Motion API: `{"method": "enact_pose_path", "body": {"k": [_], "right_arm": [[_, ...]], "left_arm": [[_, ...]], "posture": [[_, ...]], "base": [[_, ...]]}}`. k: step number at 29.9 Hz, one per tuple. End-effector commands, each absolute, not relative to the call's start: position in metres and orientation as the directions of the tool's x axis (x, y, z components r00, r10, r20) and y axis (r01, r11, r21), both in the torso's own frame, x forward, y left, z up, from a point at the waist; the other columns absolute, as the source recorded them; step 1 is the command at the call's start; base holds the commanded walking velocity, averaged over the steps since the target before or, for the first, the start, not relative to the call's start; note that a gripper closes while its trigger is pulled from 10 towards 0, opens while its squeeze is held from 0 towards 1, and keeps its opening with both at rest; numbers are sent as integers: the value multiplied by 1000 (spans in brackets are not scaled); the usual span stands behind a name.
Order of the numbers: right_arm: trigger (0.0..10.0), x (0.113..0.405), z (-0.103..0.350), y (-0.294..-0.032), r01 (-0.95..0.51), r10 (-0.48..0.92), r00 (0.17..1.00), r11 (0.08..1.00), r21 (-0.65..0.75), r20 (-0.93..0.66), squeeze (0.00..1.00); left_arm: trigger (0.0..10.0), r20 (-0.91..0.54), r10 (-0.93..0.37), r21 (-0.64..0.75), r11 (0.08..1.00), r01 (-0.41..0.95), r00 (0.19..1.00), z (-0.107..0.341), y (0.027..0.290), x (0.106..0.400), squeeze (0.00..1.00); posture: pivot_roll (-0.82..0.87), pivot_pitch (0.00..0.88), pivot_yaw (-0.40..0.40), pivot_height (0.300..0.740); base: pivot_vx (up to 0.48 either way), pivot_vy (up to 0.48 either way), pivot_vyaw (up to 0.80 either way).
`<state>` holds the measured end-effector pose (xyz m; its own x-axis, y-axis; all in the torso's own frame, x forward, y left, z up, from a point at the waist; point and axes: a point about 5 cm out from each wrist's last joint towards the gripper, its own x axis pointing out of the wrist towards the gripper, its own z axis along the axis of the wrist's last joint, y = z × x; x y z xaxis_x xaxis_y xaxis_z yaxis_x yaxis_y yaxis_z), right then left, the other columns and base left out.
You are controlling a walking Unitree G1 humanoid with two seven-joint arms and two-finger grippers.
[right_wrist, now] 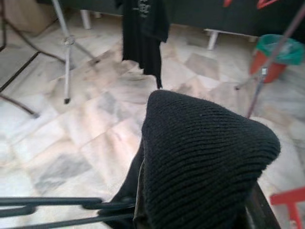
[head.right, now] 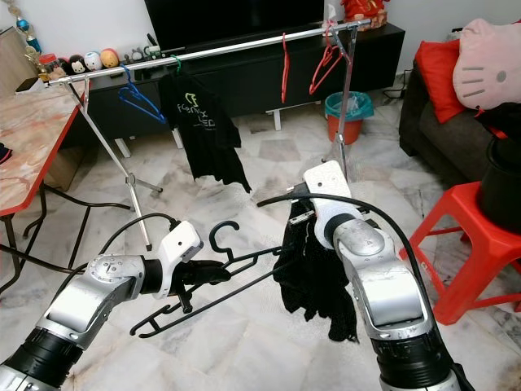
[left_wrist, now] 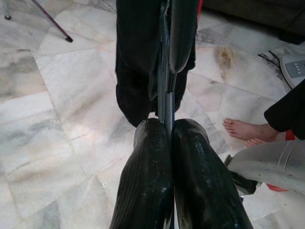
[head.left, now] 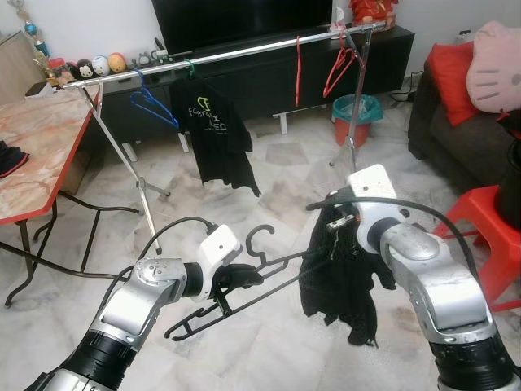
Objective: Hang hanger
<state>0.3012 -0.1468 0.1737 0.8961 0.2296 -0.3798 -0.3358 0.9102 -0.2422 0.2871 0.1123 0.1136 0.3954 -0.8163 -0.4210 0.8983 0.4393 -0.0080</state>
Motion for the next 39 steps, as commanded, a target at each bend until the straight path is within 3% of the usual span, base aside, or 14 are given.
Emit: {"method": "enact_pose_path", "body": {"k": [1, 11, 24, 29, 34, 39], "right_arm": [[10000, 299, 183, -137, -373, 278, 895, 896, -242, -349, 0], [10000, 286, 173, -121, -515, 391, 816, 827, -228, -425, 0], [10000, 270, 187, -101, -658, 539, 734, 715, -237, -412, 0], [10000, 258, 191, -92, -739, 614, 664, 626, -249, -427, 0], [10000, 252, 185, -94, -770, 625, 631, 579, -269, -460, 0], [10000, 246, 167, -116, -786, 553, 608, 523, -330, -570, 0]], "left_arm": [[10000, -452, -797, 25, 438, 899, 401, 113, 116, 287, 0], [10000, -448, -783, 51, 460, 886, 432, 112, 110, 291, 0], [10000, -496, -766, 68, 435, 898, 409, 105, 111, 288, 0], [10000, -492, -736, 114, 475, 872, 465, 105, 110, 296, 0], [10000, -453, -744, 106, 501, 859, 490, 111, 110, 300, 0], [10000, -422, -753, 98, 516, 851, 505, 116, 111, 302, 0]], "posture": [[-125, 0, 135, 740], [-127, 0, 135, 740], [-133, 0, 137, 740], [-133, 0, 137, 740], [-133, 0, 137, 740], [-135, 0, 138, 740]], "base": [[0, 0, 0], [0, 0, 0], [0, 0, 0], [0, 0, 0], [0, 0, 0], [0, 0, 0]]}}
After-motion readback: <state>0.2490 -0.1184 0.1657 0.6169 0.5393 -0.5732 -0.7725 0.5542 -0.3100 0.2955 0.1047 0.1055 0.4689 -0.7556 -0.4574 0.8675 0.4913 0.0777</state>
